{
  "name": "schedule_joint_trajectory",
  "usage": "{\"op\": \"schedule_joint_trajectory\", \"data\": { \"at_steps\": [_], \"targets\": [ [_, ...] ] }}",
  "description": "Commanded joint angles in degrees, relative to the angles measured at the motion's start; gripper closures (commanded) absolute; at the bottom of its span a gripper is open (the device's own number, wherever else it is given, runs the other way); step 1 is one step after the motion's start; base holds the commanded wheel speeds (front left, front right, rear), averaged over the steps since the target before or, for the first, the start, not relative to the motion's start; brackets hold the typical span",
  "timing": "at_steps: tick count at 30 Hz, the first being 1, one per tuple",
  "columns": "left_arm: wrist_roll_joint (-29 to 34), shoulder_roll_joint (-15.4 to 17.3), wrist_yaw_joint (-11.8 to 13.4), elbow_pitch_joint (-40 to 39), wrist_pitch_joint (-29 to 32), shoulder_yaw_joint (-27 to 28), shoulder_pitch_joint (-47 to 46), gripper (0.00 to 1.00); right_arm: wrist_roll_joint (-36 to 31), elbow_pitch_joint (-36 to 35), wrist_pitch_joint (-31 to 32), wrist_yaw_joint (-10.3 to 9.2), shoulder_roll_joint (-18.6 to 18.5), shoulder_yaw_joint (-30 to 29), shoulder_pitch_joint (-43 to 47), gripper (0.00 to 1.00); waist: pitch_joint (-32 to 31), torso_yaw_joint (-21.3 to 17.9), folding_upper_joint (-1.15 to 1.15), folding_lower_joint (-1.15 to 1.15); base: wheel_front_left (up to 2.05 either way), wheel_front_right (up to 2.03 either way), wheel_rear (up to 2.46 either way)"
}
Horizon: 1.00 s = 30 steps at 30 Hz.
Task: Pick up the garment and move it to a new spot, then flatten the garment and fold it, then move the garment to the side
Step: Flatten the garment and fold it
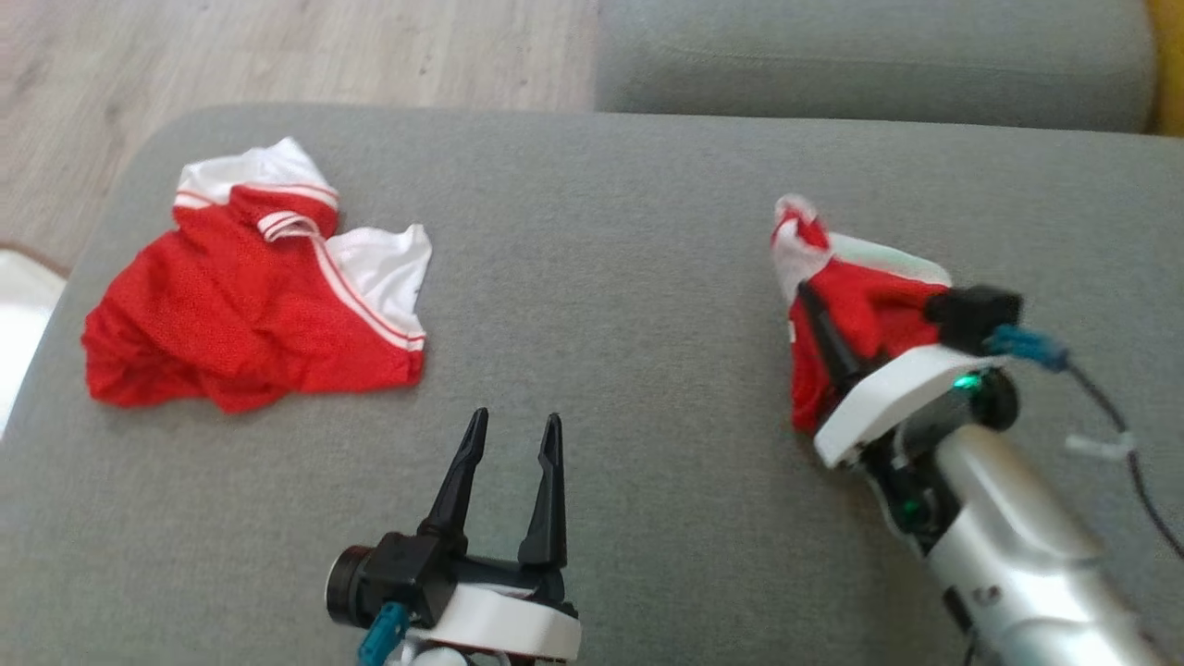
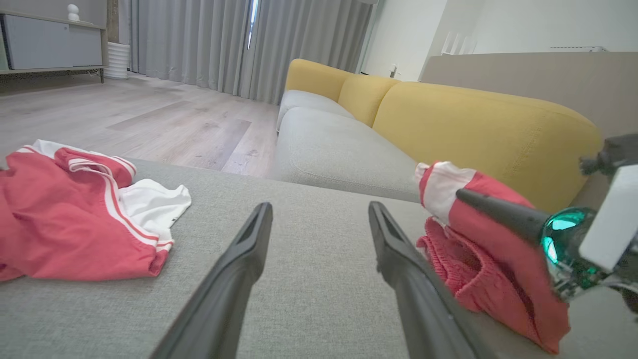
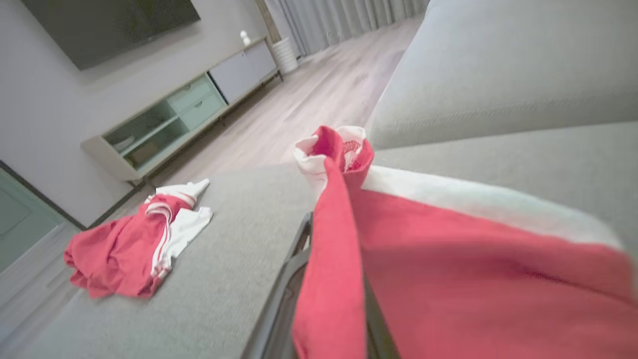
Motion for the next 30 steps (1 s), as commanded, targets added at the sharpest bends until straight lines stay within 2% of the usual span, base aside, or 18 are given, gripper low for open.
{"op": "schedule_joint_trajectory", "data": {
  "at_steps": [1,7,8,9,14,19,21,24,27,30],
  "targets": [
    [-0.3,-0.2,0.4,-1.9,-0.3,1.1,-2.6,0.00,-1.2,-0.1,-0.7,0.42,0.9,1.0,-1.1,1.00,1.2,1.3,0.00,0.00,0.00,0.00,0.00],
    [-1.0,-0.2,0.8,-2.1,-0.3,0.6,-3.4,0.00,-1.6,7.4,-3.3,0.42,5.1,1.7,-2.2,1.00,2.5,3.5,0.00,0.00,0.00,0.00,0.00],
    [-1.0,-0.2,0.8,-2.0,-0.3,0.7,-3.4,0.00,-1.0,7.9,-3.7,0.42,5.6,2.0,-2.3,0.61,2.5,3.6,0.00,0.00,0.00,0.00,0.00],
    [-1.0,-0.2,0.9,-2.0,-0.3,0.8,-3.3,0.00,-0.4,7.9,-4.4,0.42,6.0,2.4,-2.5,0.00,2.4,3.6,0.00,0.00,0.00,0.00,0.00],
    [-0.5,-0.2,1.3,-1.6,-0.3,2.1,-2.5,0.00,2.5,4.1,-8.5,0.42,6.0,5.0,-2.1,0.00,0.4,2.1,0.00,0.00,0.00,0.00,0.00],
    [0.5,-0.2,1.7,-1.9,-0.3,4.8,-0.5,0.00,3.1,-4.4,-10.9,0.42,1.2,4.2,1.1,0.00,-2.5,-0.9,0.00,0.00,0.00,0.00,0.00],
    [1.0,-0.2,1.7,-2.1,-0.3,6.1,0.5,0.00,1.5,-7.7,-11.2,0.42,-1.4,1.7,3.6,0.00,-3.9,-2.1,0.00,0.00,0.00,0.00,0.00],
    [1.8,-0.2,2.0,-2.8,-0.3,8.1,2.1,0.00,-3.2,-13.9,-11.2,0.42,-4.1,-5.1,8.8,0.00,-5.2,-3.9,0.00,0.00,0.00,0.00,0.00],
    [3.0,-0.2,2.4,-4.5,-0.3,10.5,3.6,0.00,-8.1,-19.9,-11.2,0.42,-4.9,-11.3,14.9,0.00,-6.4,-5.6,0.00,0.00,0.00,0.00,0.00],
    [4.5,-0.2,1.6,-7.8,-0.3,12.6,5.5,0.00,-12.2,-24.3,-11.3,0.42,-4.6,-15.9,21.3,0.00,-7.6,-6.6,0.00,0.00,0.00,0.00,0.00]
  ]
}}
